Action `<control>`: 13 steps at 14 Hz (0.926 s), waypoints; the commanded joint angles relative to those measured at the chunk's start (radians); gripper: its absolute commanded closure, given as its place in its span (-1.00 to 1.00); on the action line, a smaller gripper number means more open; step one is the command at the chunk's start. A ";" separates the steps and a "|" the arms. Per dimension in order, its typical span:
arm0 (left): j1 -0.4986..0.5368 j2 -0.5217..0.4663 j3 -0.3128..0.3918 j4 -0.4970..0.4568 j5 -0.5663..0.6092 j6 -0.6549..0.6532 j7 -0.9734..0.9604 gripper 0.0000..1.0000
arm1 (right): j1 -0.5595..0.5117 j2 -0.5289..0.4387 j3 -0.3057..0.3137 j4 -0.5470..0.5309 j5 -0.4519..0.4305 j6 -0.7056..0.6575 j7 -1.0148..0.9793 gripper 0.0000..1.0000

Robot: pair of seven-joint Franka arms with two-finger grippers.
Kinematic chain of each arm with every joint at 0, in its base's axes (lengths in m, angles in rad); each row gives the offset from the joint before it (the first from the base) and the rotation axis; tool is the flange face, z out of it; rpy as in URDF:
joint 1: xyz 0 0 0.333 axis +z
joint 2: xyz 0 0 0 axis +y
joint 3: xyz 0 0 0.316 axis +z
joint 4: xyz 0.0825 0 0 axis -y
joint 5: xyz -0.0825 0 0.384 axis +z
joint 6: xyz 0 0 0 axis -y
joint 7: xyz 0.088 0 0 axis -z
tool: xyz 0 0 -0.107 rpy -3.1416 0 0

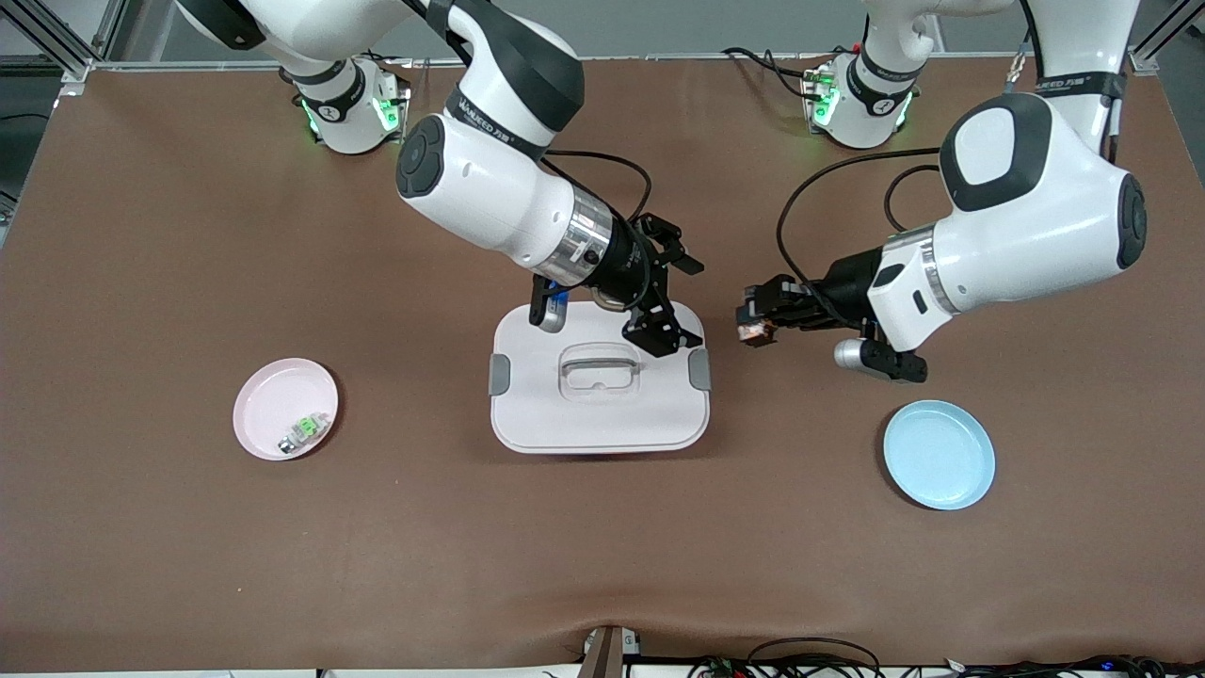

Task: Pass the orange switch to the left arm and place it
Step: 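Carry the switch to the blue plate while the right gripper withdraws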

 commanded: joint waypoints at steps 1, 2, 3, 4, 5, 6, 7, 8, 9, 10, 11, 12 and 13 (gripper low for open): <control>0.040 -0.013 0.001 -0.007 0.070 -0.030 0.046 1.00 | 0.017 0.009 0.004 0.026 -0.005 -0.013 -0.029 -1.00; 0.071 -0.010 0.001 -0.009 0.074 -0.033 0.087 1.00 | 0.020 0.009 0.001 0.026 -0.006 -0.010 -0.038 -1.00; 0.106 -0.003 0.001 -0.009 0.075 -0.033 0.130 1.00 | 0.003 0.011 0.007 0.028 0.007 0.014 -0.050 -1.00; 0.140 0.008 0.001 -0.009 0.075 -0.034 0.180 1.00 | 0.000 0.017 0.009 0.028 0.018 0.034 -0.078 -1.00; 0.170 0.022 0.001 -0.010 0.081 -0.034 0.239 1.00 | 0.009 0.023 0.007 0.026 0.020 0.035 -0.151 -1.00; 0.199 0.040 0.001 -0.010 0.104 -0.034 0.305 1.00 | 0.021 0.019 0.006 0.026 0.014 0.033 -0.208 -1.00; 0.224 0.055 0.001 -0.009 0.135 -0.034 0.358 1.00 | 0.023 0.016 0.004 0.020 0.008 0.030 -0.228 -1.00; 0.246 0.072 0.001 -0.006 0.170 -0.033 0.400 1.00 | 0.011 0.014 0.006 0.020 0.011 0.024 -0.234 -1.00; 0.255 0.086 0.001 0.002 0.220 -0.033 0.441 1.00 | -0.014 0.014 0.007 0.023 0.012 -0.020 -0.274 -1.00; 0.257 0.103 0.003 0.014 0.271 -0.033 0.478 1.00 | -0.052 0.009 0.009 0.023 0.020 -0.098 -0.388 -1.00; 0.257 0.114 0.003 0.026 0.311 -0.033 0.498 1.00 | -0.113 0.011 0.021 0.026 0.038 -0.195 -0.528 -1.00; 0.269 0.126 0.003 0.028 0.349 -0.028 0.524 1.00 | -0.179 0.008 0.062 0.026 0.076 -0.281 -0.682 -1.00; 0.284 0.140 0.001 0.028 0.371 -0.022 0.560 1.00 | -0.236 0.006 0.082 0.024 0.090 -0.339 -0.790 -1.00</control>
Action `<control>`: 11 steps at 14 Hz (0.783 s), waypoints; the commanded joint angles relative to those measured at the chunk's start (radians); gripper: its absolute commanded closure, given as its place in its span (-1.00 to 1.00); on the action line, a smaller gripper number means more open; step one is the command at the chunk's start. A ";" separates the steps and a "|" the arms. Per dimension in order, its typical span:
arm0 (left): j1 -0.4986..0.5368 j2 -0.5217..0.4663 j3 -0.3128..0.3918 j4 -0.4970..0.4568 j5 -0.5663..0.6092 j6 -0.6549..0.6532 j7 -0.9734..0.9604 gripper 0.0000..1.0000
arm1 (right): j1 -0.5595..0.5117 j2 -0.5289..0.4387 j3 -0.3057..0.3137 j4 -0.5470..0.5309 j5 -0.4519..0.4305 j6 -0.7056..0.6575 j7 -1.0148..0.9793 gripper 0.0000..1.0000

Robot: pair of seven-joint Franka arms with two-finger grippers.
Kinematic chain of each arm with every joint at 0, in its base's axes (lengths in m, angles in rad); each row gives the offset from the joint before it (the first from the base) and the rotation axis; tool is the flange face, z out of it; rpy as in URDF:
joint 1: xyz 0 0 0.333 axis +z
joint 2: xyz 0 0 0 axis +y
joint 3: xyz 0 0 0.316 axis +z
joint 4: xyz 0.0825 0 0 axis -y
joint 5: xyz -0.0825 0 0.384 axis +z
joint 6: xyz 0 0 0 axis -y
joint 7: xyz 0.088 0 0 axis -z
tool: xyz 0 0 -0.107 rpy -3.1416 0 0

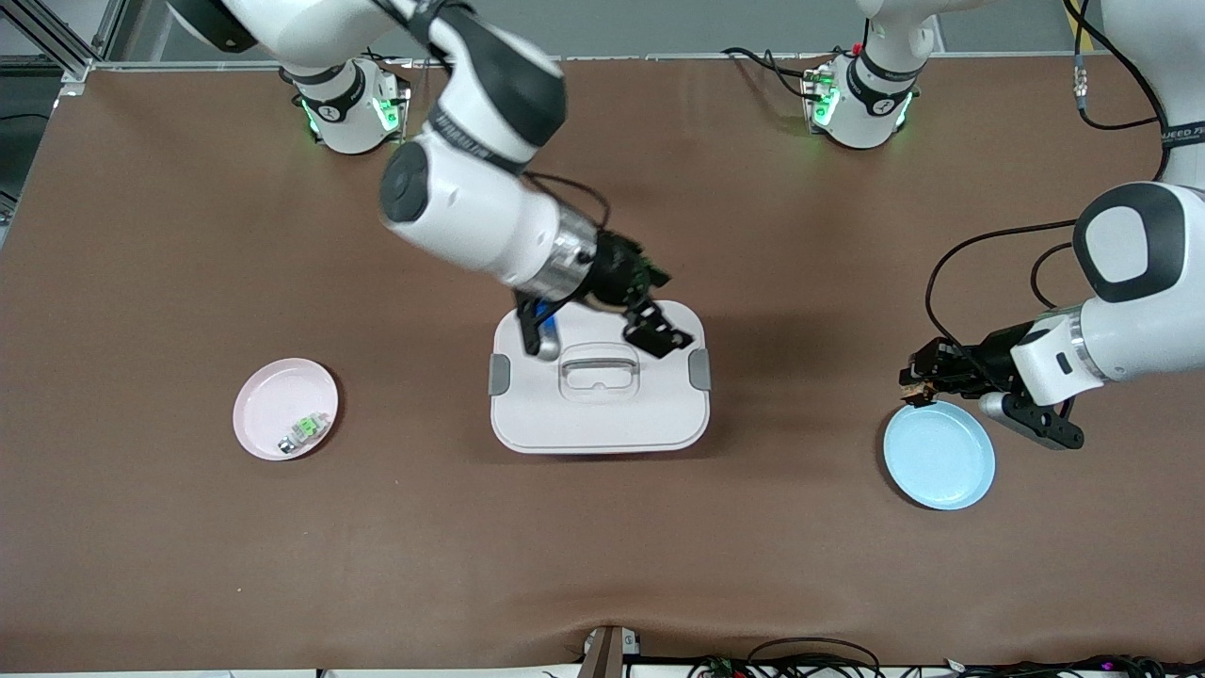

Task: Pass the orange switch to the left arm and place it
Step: 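Carry the switch to the blue plate while the right gripper withdraws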

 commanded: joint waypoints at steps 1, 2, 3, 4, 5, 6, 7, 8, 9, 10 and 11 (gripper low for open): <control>0.028 0.039 -0.008 0.030 0.056 0.000 0.103 1.00 | -0.151 0.001 0.070 0.017 0.043 -0.179 -0.278 -1.00; 0.034 0.051 -0.007 0.043 0.062 0.000 0.164 1.00 | -0.168 -0.024 0.063 0.017 0.033 -0.254 -0.353 -1.00; 0.047 0.077 -0.007 0.058 0.076 0.000 0.221 1.00 | -0.187 -0.047 0.058 0.015 0.002 -0.300 -0.454 -1.00; 0.062 0.094 -0.007 0.073 0.085 0.000 0.259 1.00 | -0.213 -0.062 0.061 0.014 -0.044 -0.343 -0.563 -1.00; 0.071 0.103 -0.007 0.079 0.113 0.000 0.297 1.00 | -0.233 -0.073 0.061 0.014 -0.076 -0.403 -0.665 -1.00; 0.071 0.106 -0.007 0.080 0.146 0.000 0.328 1.00 | -0.262 -0.076 0.059 0.015 -0.087 -0.450 -0.772 -1.00; 0.071 0.112 -0.007 0.080 0.177 0.000 0.353 1.00 | -0.297 -0.088 0.058 0.015 -0.089 -0.480 -0.891 -1.00; 0.076 0.126 -0.007 0.080 0.203 0.000 0.386 1.00 | -0.325 -0.103 0.056 0.014 -0.101 -0.495 -0.996 -1.00; 0.077 0.146 -0.007 0.083 0.214 0.002 0.432 1.00 | -0.348 -0.116 0.058 0.012 -0.141 -0.520 -1.090 -1.00; 0.079 0.167 -0.007 0.101 0.216 0.005 0.465 1.00 | -0.363 -0.116 0.059 0.012 -0.203 -0.558 -1.186 -1.00; 0.079 0.187 -0.007 0.118 0.219 0.005 0.491 1.00 | -0.371 -0.125 0.059 0.012 -0.277 -0.586 -1.290 -1.00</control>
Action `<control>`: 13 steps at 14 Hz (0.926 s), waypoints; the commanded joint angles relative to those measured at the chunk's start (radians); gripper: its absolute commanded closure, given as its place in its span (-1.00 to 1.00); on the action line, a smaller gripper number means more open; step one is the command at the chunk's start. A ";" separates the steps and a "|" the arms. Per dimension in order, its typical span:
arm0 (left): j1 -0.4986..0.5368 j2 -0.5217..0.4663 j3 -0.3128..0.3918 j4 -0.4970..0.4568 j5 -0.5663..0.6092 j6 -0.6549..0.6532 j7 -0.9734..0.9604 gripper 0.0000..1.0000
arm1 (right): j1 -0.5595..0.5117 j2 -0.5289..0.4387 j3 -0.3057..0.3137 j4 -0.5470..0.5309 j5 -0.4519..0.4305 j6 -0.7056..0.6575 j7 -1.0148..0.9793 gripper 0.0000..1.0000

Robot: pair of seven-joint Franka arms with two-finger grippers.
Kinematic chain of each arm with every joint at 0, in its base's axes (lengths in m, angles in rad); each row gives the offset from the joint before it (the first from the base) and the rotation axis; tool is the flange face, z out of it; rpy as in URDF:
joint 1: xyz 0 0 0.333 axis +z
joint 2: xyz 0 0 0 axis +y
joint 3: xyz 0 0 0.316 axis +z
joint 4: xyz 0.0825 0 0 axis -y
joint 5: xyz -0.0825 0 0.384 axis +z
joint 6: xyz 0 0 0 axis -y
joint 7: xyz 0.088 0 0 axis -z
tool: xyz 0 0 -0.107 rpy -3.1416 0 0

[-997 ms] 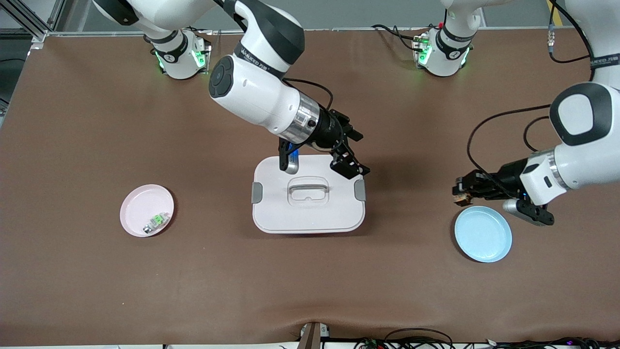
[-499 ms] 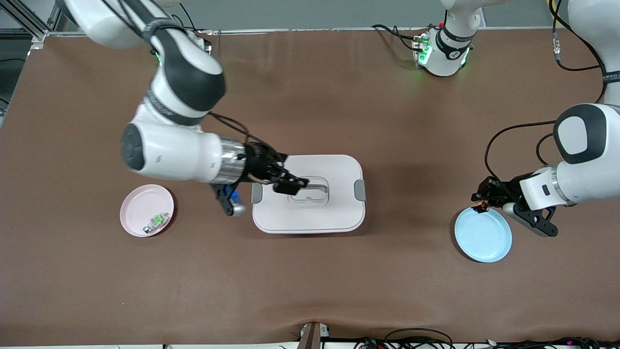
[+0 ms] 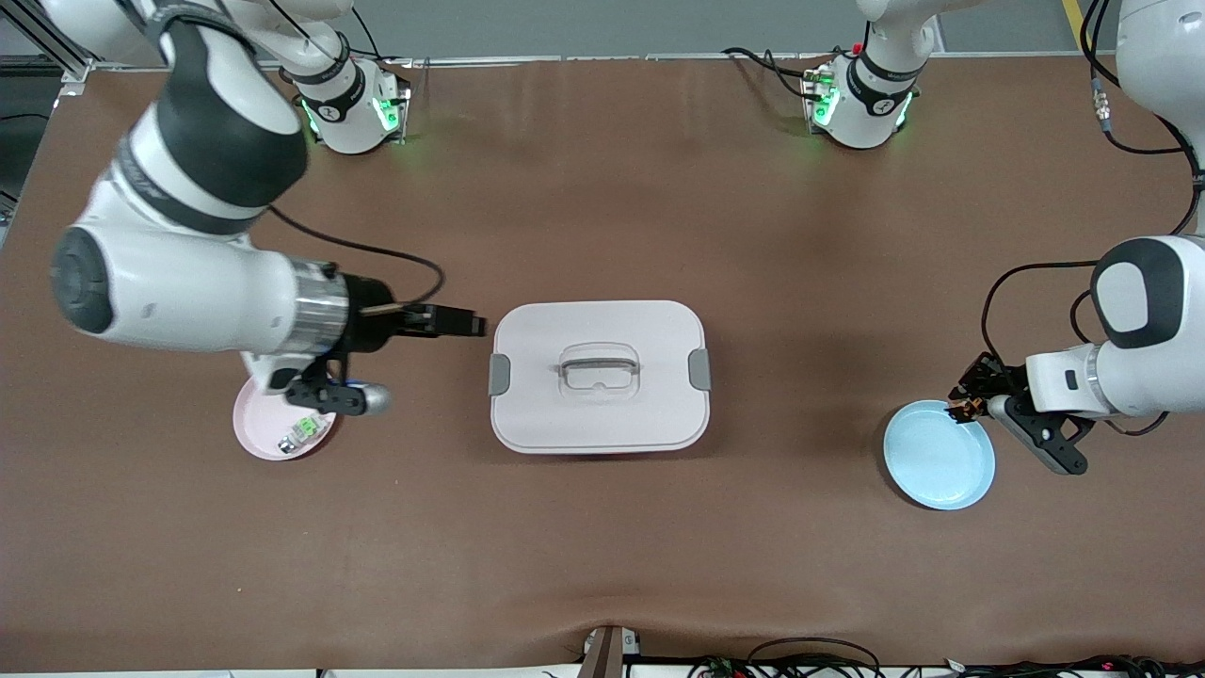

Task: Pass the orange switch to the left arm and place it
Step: 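Carry the switch to the blue plate while the right gripper withdraws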

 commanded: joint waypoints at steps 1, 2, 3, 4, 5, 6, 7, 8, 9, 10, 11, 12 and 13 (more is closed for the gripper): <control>0.005 0.065 -0.008 0.064 0.025 0.000 0.102 1.00 | -0.027 -0.040 0.020 -0.019 -0.180 -0.043 -0.246 -1.00; 0.005 0.077 -0.008 0.069 0.028 0.022 0.154 1.00 | -0.027 -0.049 0.022 -0.020 -0.248 -0.046 -0.309 -1.00; 0.011 0.094 -0.005 0.069 0.030 0.053 0.219 1.00 | -0.029 -0.053 0.020 -0.020 -0.288 -0.054 -0.364 -1.00; 0.030 0.112 -0.005 0.069 0.028 0.081 0.284 1.00 | -0.035 -0.054 0.019 -0.019 -0.316 -0.065 -0.426 -1.00; 0.041 0.131 -0.005 0.069 0.028 0.105 0.336 1.00 | -0.056 -0.057 0.016 -0.020 -0.338 -0.068 -0.492 -1.00; 0.048 0.147 -0.005 0.069 0.025 0.128 0.381 1.00 | -0.082 -0.059 0.017 -0.020 -0.361 -0.068 -0.556 -1.00; 0.051 0.155 -0.005 0.069 0.028 0.151 0.413 1.00 | -0.111 -0.071 0.017 -0.020 -0.384 -0.068 -0.625 -1.00; 0.051 0.163 -0.005 0.071 0.030 0.174 0.441 1.00 | -0.134 -0.082 0.017 -0.020 -0.414 -0.068 -0.677 -1.00; 0.050 0.172 -0.003 0.074 0.037 0.200 0.470 1.00 | -0.144 -0.098 0.017 -0.020 -0.466 -0.068 -0.686 -1.00; 0.048 0.187 -0.005 0.087 0.065 0.222 0.508 1.00 | -0.144 -0.118 0.017 -0.022 -0.520 -0.068 -0.683 -1.00; 0.044 0.200 -0.005 0.109 0.086 0.230 0.534 1.00 | -0.145 -0.128 0.016 -0.020 -0.548 -0.069 -0.680 -1.00; 0.041 0.207 -0.005 0.118 0.093 0.230 0.542 1.00 | -0.150 -0.135 0.013 -0.020 -0.551 -0.082 -0.679 -1.00; 0.039 0.212 -0.003 0.118 0.094 0.242 0.554 1.00 | -0.164 -0.142 0.016 -0.019 -0.548 -0.124 -0.673 -1.00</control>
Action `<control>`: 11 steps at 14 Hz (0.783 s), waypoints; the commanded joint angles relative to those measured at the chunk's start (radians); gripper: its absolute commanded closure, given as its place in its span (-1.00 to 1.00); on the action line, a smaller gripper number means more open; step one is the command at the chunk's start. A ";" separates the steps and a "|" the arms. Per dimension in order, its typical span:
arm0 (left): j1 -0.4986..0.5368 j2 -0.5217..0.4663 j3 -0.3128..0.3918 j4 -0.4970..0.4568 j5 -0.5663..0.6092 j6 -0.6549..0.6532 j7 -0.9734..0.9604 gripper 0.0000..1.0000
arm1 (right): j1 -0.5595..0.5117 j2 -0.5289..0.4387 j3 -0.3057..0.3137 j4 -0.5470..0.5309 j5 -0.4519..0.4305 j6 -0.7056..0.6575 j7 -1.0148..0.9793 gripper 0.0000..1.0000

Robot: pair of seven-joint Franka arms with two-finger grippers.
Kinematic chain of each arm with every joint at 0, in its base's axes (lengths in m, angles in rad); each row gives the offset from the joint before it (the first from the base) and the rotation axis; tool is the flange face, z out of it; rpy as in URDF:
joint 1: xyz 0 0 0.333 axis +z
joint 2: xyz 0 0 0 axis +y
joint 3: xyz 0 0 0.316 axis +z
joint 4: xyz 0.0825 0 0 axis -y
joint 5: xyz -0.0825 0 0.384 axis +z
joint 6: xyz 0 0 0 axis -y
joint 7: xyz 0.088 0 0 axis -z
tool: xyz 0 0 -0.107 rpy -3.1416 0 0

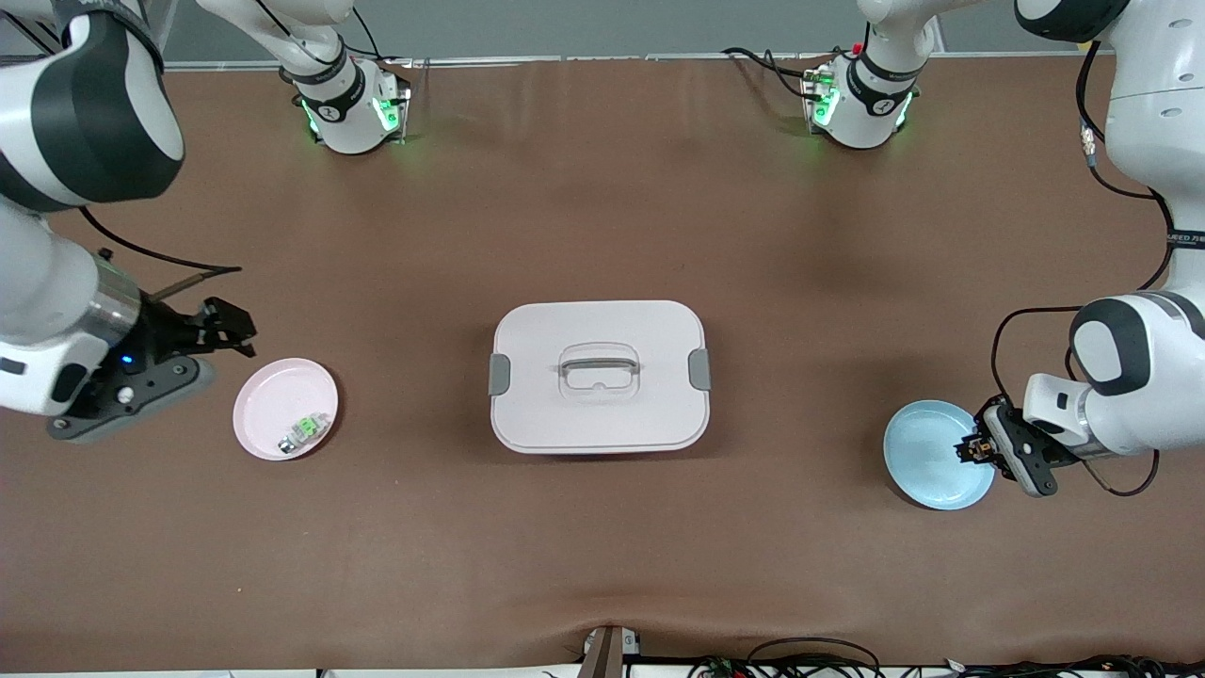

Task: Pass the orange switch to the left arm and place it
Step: 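Carry the switch to the blue plate while the right gripper withdraws, then lower the switch onto the blue plate and open the left gripper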

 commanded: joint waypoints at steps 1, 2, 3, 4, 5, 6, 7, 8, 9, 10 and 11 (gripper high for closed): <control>-0.006 0.027 -0.003 0.041 0.043 0.028 0.063 1.00 | -0.036 -0.042 0.015 -0.019 -0.025 -0.082 0.020 -1.00; -0.008 0.033 -0.003 0.041 0.064 0.047 0.095 1.00 | -0.058 -0.054 0.020 -0.017 -0.006 -0.094 0.051 -1.00; -0.009 0.038 -0.003 0.044 0.073 0.059 0.115 1.00 | -0.076 -0.077 0.018 -0.018 0.018 -0.096 0.094 -1.00; -0.012 0.047 -0.003 0.047 0.078 0.074 0.134 1.00 | -0.095 -0.088 0.020 -0.020 0.041 -0.099 0.141 -1.00; -0.014 0.056 -0.004 0.049 0.078 0.090 0.151 1.00 | -0.110 -0.093 0.020 -0.020 0.052 -0.098 0.171 -1.00; -0.014 0.066 -0.004 0.047 0.078 0.100 0.163 1.00 | -0.118 -0.094 0.020 -0.020 0.049 -0.093 0.166 -1.00; -0.023 0.069 -0.004 0.047 0.084 0.105 0.169 1.00 | -0.120 -0.093 0.018 -0.020 0.037 -0.089 0.172 -1.00; -0.037 0.072 -0.004 0.047 0.107 0.107 0.174 1.00 | -0.120 -0.093 0.017 -0.020 0.034 -0.088 0.171 -1.00; -0.043 0.076 -0.004 0.047 0.127 0.107 0.179 1.00 | -0.126 -0.093 0.017 -0.020 0.035 -0.092 0.171 -1.00; -0.046 0.081 -0.006 0.047 0.138 0.107 0.182 1.00 | -0.138 -0.090 0.017 -0.023 0.044 -0.098 0.174 -1.00; -0.048 0.084 -0.006 0.047 0.145 0.116 0.183 1.00 | -0.142 -0.088 0.017 -0.026 0.046 -0.099 0.166 -1.00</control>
